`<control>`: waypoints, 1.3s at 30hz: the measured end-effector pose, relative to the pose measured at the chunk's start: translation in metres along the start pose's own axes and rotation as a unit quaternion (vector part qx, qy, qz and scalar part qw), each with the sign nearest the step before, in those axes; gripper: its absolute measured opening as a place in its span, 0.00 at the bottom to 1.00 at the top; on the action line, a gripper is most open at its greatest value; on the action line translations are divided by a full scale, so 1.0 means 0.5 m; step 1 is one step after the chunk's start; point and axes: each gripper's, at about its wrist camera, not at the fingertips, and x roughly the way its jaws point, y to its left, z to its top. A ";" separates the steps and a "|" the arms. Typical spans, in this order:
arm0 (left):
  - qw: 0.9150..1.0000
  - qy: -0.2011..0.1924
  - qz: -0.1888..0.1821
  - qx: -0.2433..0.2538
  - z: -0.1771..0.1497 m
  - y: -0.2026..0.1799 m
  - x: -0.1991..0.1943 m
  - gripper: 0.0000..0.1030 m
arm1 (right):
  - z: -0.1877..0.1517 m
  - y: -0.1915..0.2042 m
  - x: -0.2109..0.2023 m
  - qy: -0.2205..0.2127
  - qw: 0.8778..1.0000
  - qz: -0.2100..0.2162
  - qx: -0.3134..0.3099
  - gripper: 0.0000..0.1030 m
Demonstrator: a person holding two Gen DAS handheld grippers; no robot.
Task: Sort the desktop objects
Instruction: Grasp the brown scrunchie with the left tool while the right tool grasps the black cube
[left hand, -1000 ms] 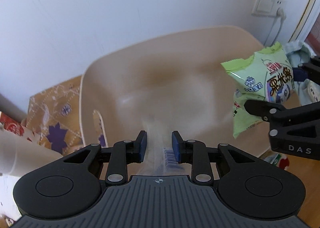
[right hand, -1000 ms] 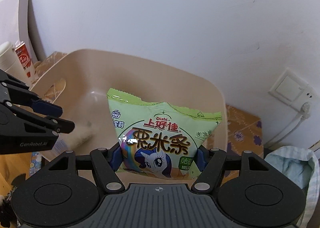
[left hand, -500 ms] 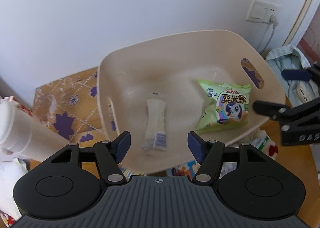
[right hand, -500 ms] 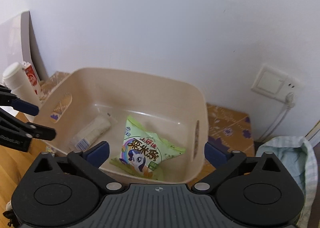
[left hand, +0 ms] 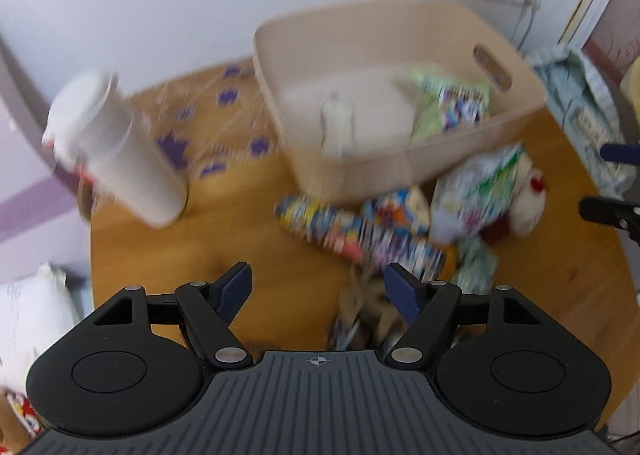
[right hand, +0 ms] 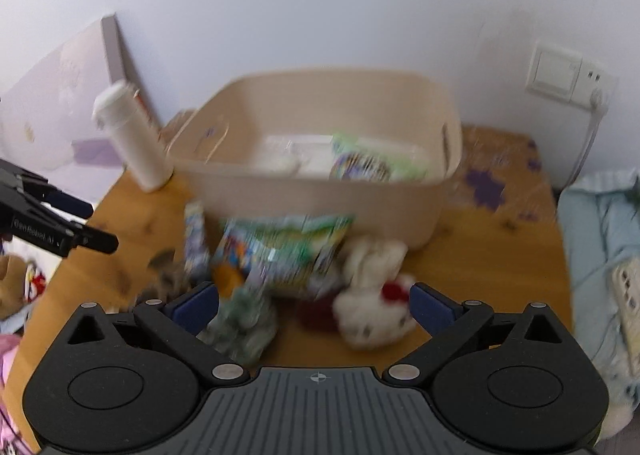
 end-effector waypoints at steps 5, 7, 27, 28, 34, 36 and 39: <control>0.999 0.037 -0.012 -0.029 -0.074 0.016 0.018 0.73 | -0.065 0.046 0.026 0.035 0.998 0.036 -0.048 1.00; 0.998 0.054 -0.013 -0.035 -0.097 0.013 0.028 0.73 | -0.083 0.061 0.037 0.044 0.996 0.038 -0.073 1.00; 0.989 0.132 0.003 -0.070 -0.164 -0.011 0.155 0.73 | -0.167 0.128 0.128 0.114 0.979 0.025 -0.169 0.63; 0.989 0.133 0.004 -0.070 -0.165 -0.012 0.159 0.72 | -0.168 0.129 0.128 0.113 0.979 0.025 -0.170 0.61; 0.992 0.121 0.004 -0.040 -0.163 -0.028 0.158 0.53 | -0.167 0.126 0.124 0.113 0.978 0.029 -0.173 0.46; 0.993 0.115 0.004 -0.031 -0.161 -0.033 0.154 0.44 | -0.167 0.123 0.120 0.113 0.978 0.030 -0.173 0.40; 0.994 0.111 0.000 -0.024 -0.162 -0.034 0.149 0.42 | -0.169 0.118 0.114 0.116 0.978 0.033 -0.169 0.40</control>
